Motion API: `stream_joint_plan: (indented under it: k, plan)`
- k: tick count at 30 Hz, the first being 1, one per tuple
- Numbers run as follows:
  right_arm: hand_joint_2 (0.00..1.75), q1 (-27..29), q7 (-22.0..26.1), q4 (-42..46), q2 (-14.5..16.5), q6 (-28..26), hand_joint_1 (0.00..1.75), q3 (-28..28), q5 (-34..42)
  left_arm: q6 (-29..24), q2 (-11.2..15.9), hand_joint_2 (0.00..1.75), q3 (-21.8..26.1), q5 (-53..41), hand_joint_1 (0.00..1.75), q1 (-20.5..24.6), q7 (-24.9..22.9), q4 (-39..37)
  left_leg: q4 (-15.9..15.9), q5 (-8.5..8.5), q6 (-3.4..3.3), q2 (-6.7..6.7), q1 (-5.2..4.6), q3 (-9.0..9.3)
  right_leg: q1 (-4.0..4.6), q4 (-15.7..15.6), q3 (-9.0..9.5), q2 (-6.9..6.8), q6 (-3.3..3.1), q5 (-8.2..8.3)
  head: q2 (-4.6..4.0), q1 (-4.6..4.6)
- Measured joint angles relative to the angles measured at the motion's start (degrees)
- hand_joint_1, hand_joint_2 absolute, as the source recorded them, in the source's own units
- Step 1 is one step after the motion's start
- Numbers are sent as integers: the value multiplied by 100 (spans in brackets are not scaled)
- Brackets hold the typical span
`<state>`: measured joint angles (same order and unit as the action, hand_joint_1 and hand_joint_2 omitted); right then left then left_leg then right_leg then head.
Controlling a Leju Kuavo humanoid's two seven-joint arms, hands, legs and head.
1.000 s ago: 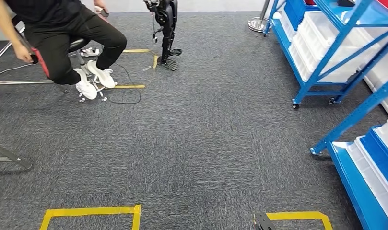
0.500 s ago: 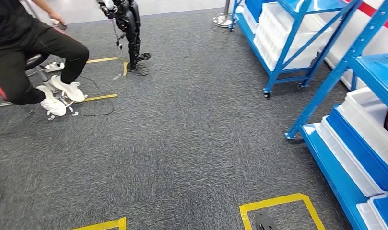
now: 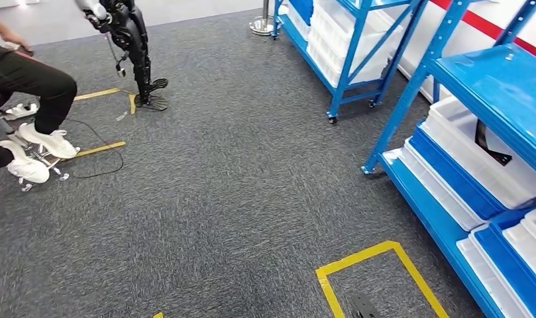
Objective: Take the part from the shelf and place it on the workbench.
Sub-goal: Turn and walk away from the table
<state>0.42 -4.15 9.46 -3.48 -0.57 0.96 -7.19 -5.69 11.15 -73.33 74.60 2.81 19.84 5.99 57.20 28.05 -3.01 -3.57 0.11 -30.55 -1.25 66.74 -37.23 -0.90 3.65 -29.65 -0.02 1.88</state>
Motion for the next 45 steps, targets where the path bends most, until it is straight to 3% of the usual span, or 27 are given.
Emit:
stream_joint_plan:
  k: [1, 3, 6, 8, 10, 12, 13, 14, 17, 19, 21, 23, 25, 27, 28, 29, 31, 32, 34, 36, 38, 39, 40, 42, 43, 44, 45]
  plan:
    - [0, -8, 0, -2, -2, 1, 0, 0, -1, -3, -7, 0, 0, -15, 0, 2, -9, -2, 7, 18, 27, -52, -13, 13, 0, -413, 229, -121, 29, 122, 0, -1]
    - [0, -26, 2, -3, 0, 2, 0, -1, -1, -11, -19, 0, 0, -38, 0, 5, -34, -5, 20, 59, 96, -143, -42, 44, 15, -881, 499, -258, -12, 246, 0, -7]
    - [0, -9, 2, -10, 4, 4, 0, -2, -1, -22, -60, 0, -1, -49, 0, 23, -60, -5, 23, 100, 191, -223, -19, 91, 18, -913, 490, -107, -152, 267, 0, -16]
    - [0, 1, -1, -13, 3, 4, 0, -2, -1, -30, -95, 0, -2, -49, 0, 25, -68, -5, 261, 297, 250, -7, 22, 8, -20, -933, 507, -2, -234, 290, 0, -27]
    - [0, -6, -2, -13, 3, 4, 0, -2, 0, -47, -129, 0, -3, -48, 0, 8, -73, -5, 950, 699, 272, 271, 43, -305, -14, -935, 509, 105, -291, 304, 0, -41]
    - [0, -3, -2, -14, 3, 3, 0, -2, 1, -68, -157, 0, -4, -51, 0, -13, -77, -5, 1590, 934, 271, 349, 46, -635, 14, -932, 504, 233, -316, 312, 0, -45]
    - [0, 1, -2, -16, 3, 2, 0, -2, 2, -74, -168, 0, -6, -53, 0, -18, -79, -5, 1639, 875, 262, 360, 46, -679, 22, -929, 507, 302, -320, 314, 0, -45]
    - [0, 4, -2, -18, 3, 2, 0, -2, 2, -77, -177, 0, -7, -55, 0, -19, -81, -5, 1460, 703, 246, 378, 47, -612, 28, -928, 515, 374, -319, 314, 0, -45]
    - [0, -2, -2, -19, 12, -1, 0, -2, 2, -78, -188, 0, -7, -57, 0, -15, -83, -5, 387, 132, 192, 671, 60, -129, 50, -915, 526, 570, -299, 318, 0, -42]
    - [0, -4, -2, -19, 16, -2, 0, -2, 2, -78, -189, 0, -7, -57, 0, -14, -83, -5, 112, 64, 171, 784, 39, -19, 57, -910, 483, 671, -244, 339, 0, -38]
    - [0, 7, -2, -21, 18, -2, 0, -3, 2, -79, -193, 0, -8, -57, 0, -8, -83, -5, 68, 28, 117, 662, 15, -16, 36, -901, 418, 744, -172, 361, 0, -40]
    - [0, 17, -2, -24, 22, -3, 0, -4, 2, -80, -198, 0, -10, -62, 0, -1, -84, -5, 4, -24, 35, 533, 19, -6, 44, -684, 273, 554, -153, 256, 0, -33]
    - [0, 6, -2, -25, 21, -5, 0, -4, 2, -79, -202, 0, -11, -71, 0, -4, -84, -5, -26, -46, -9, 386, 11, -9, 59, -49, -47, 266, -193, -35, 0, -13]
    - [0, -1, -2, -26, 21, -8, 0, -4, 2, -78, -211, 0, -12, -75, 0, -15, -84, -5, -24, -45, -16, 229, 2, -20, 50, 626, -365, 174, -191, -273, 0, -3]
    - [0, 5, -3, -26, 22, -9, 0, -4, 3, -78, -217, 0, -12, -77, 0, -18, -85, -5, -22, -42, -14, 157, 3, -23, 36, 734, -405, 154, -153, -283, 0, -3]
    - [0, 14, -3, -26, 21, -11, 0, -4, 3, -78, -225, 0, -13, -79, 0, -18, -85, -5, -21, -37, -7, 95, 8, -20, 19, 595, -319, 126, -94, -205, 0, -2]
    - [0, 18, -4, -26, 18, -16, 0, -4, 4, -78, -235, 0, -14, -83, 0, -15, -86, -5, -12, -14, 33, -19, 11, 2, -21, -225, 139, -66, 31, 70, 0, 2]
    - [0, 10, -5, -26, 18, -20, 0, -4, 4, -80, -236, 0, -14, -83, 0, -15, -85, -5, -2, 10, 69, -70, -1, 16, -23, -599, 355, -178, 49, 178, 0, 3]
    - [0, -3, -8, -26, 28, -27, 0, -4, 4, -84, -234, 0, -15, -84, 0, -14, -86, -5, 8, 44, 141, -161, -35, 49, -7, -905, 528, -278, -14, 247, 0, -12]
    - [0, 4, -10, -27, 34, -31, 0, -4, 4, -87, -243, 0, -17, -86, 0, -5, -88, -3, -2, 61, 202, -233, -24, 83, -3, -902, 507, -166, -108, 264, 0, -30]
    - [0, 12, -11, -28, 39, -32, 0, -4, 4, -87, -254, 0, -19, -89, 0, 4, -90, -1, 167, 217, 268, -42, 21, 32, -35, -917, 506, -57, -192, 288, 0, -38]
    - [0, 7, -12, -28, 39, -32, 0, -4, 4, -87, -261, 0, -20, -90, 0, 3, -91, -1, 410, 382, 293, 107, 38, -75, -49, -922, 519, -4, -235, 301, 0, -43]
    - [0, 2, -12, -28, 39, -36, 0, -4, 4, -86, -269, 0, -20, -90, 0, -2, -93, -1, 761, 585, 306, 257, 48, -235, -44, -921, 511, 53, -265, 308, 0, -48]
    - [0, -2, -12, -28, 38, -42, 0, -3, 4, -86, -284, 0, -21, -91, 0, -25, -100, -1, 1470, 877, 303, 344, 50, -594, -15, -918, 502, 176, -301, 316, 0, -49]
    - [0, 2, -12, -28, 38, -45, 0, -3, 4, -86, -288, 0, -22, -92, 0, -36, -103, -1, 1622, 873, 296, 353, 50, -687, -3, -916, 502, 246, -306, 319, 0, -50]
    - [0, 6, -12, -29, 38, -46, 0, -2, 4, -86, -292, 0, -23, -94, 0, -44, -105, -1, 1564, 755, 282, 364, 50, -678, 5, -915, 507, 318, -310, 321, 0, -50]
    - [0, 8, -13, -30, 38, -48, 0, -2, 4, -86, -294, 0, -23, -96, 0, -47, -105, -1, 1289, 548, 262, 393, 51, -559, 8, -913, 516, 390, -308, 322, 0, -50]
